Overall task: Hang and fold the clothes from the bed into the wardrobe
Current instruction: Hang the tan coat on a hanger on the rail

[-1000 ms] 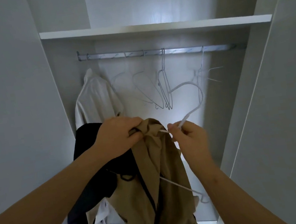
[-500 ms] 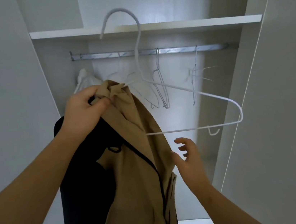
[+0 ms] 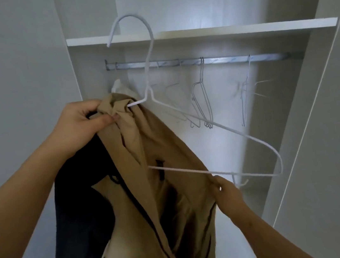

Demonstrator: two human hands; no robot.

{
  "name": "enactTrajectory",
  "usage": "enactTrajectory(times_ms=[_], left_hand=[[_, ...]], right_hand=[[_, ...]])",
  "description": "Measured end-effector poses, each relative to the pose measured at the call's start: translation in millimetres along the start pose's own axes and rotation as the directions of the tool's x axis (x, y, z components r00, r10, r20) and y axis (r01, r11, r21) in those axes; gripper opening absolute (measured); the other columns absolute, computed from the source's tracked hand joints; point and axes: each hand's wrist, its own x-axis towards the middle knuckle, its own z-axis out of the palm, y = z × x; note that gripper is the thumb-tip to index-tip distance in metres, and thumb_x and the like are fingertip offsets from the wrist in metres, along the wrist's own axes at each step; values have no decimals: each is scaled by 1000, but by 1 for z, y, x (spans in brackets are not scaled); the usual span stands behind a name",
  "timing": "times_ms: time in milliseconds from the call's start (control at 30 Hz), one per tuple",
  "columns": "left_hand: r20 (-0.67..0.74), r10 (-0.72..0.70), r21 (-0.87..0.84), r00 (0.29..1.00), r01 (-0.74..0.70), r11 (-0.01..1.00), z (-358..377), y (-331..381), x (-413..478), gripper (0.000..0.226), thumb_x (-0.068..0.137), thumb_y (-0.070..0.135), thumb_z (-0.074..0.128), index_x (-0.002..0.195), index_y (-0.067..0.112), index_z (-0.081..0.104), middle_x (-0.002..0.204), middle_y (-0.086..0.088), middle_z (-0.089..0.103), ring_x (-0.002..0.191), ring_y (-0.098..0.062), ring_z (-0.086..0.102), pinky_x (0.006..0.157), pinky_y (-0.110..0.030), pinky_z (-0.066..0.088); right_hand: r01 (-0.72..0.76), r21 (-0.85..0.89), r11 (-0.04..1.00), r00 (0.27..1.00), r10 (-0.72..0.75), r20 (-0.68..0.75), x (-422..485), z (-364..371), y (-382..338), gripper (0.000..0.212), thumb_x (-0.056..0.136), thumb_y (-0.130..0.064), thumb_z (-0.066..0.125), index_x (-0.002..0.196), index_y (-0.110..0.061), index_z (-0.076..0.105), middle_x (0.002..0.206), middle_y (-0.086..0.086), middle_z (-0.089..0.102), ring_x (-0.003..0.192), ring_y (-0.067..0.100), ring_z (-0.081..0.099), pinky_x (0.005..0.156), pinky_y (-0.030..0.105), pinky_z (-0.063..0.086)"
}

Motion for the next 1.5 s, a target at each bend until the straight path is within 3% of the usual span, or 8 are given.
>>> enactTrajectory(times_ms=[200,333,567,833,967,1033,1267,1500], left_hand=[[181,-20,198,983,-16,980,-28,-2,-4,45,72,3,70,68,48,71,70,31,66,72,16,60,71,1,42],[312,-31,559,950,-157,814,-26,-10,-11,6,74,33,72,73,39,71,74,14,70,72,-11,67,67,-31,51],[276,176,796,945,-327,509,29,-20,-30,35,76,35,50,58,9,65,54,-10,60,45,-27,59,39,-31,45],[-170,11,599,985,95,795,67,-17,-35,15,82,26,65,76,13,68,68,-2,62,64,-14,52,50,-18,30],[-180,11,411,984,65,909,62,-9,-37,16,76,33,65,76,18,71,61,6,60,62,-15,56,57,-29,44],[-181,4,331,983,57,942,60,-5,-37,30,69,46,56,72,20,70,61,5,60,61,-13,56,61,-35,47],[-87,116,362,989,-77,929,68,-3,-31,47,70,48,46,75,9,71,66,-4,66,74,-12,56,60,-33,45],[113,224,482,968,-251,839,85,6,-34,37,78,36,47,77,7,70,68,-4,66,68,-10,54,56,-30,42]], right_hand=[[190,84,978,979,-181,-98,13,-35,9,33,95,-11,50,64,-24,48,57,-10,48,57,3,47,55,11,33],[170,116,979,979,-154,-135,20,-48,8,32,97,-19,45,67,-26,50,61,-10,53,60,1,50,56,10,34],[18,337,941,992,27,-126,19,-63,-35,33,99,-20,38,88,4,57,87,20,59,80,28,53,75,38,45],[-114,580,807,962,-57,268,-18,-51,-91,19,97,-24,45,86,-17,58,69,-1,67,66,13,64,55,23,52],[340,209,917,882,-234,-408,-14,-63,-67,16,95,-22,50,82,-21,60,79,-5,61,81,18,58,74,27,48],[234,-68,970,790,-230,-568,-9,-73,-52,29,89,-35,44,99,-16,63,99,3,58,98,25,52,89,41,38],[149,-188,971,936,-200,-290,3,-89,-28,38,92,-50,34,78,-17,46,63,-2,52,63,19,53,63,29,40],[291,-122,949,923,-312,-227,-7,-76,-54,26,93,-45,36,77,-25,43,64,-13,47,60,5,49,53,19,32]])
